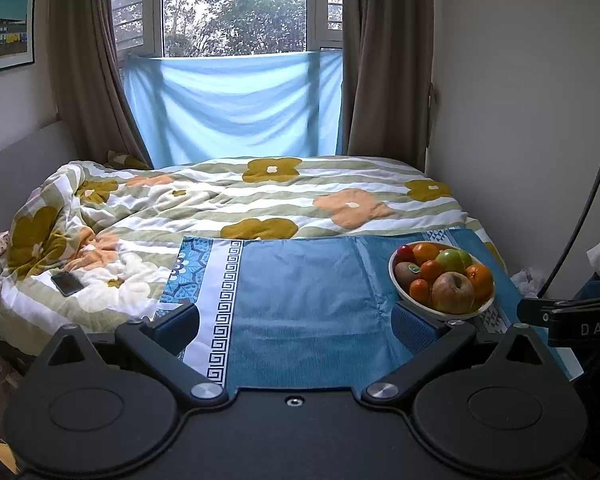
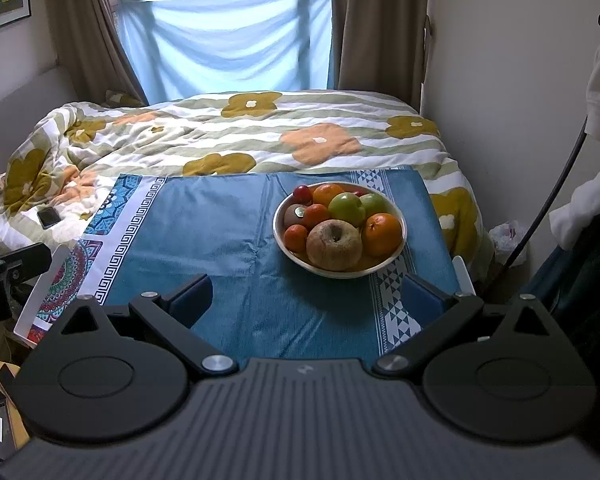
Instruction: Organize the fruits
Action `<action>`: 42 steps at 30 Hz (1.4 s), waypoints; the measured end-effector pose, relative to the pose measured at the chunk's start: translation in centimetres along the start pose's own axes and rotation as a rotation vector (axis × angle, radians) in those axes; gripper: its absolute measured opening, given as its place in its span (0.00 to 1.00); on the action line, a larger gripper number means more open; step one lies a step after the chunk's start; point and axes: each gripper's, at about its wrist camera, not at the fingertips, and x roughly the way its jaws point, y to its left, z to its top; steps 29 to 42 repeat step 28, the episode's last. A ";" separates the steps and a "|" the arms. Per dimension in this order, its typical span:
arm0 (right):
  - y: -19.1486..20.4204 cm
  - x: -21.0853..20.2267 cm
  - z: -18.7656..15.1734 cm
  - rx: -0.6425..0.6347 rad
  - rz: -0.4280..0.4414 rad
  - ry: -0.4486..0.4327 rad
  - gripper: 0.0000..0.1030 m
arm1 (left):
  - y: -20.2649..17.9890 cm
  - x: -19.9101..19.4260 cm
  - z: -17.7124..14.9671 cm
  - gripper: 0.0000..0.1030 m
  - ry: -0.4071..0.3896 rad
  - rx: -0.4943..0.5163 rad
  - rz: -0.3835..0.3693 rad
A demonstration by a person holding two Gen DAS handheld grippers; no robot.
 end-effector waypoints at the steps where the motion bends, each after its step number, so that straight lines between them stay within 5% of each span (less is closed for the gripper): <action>1: 0.0 0.1 0.0 0.000 0.000 0.001 1.00 | 0.1 0.0 0.0 1.00 0.001 0.000 0.001; 42: 0.3 0.8 -0.2 0.000 0.005 0.010 1.00 | 0.4 0.9 0.3 1.00 0.003 -0.019 0.002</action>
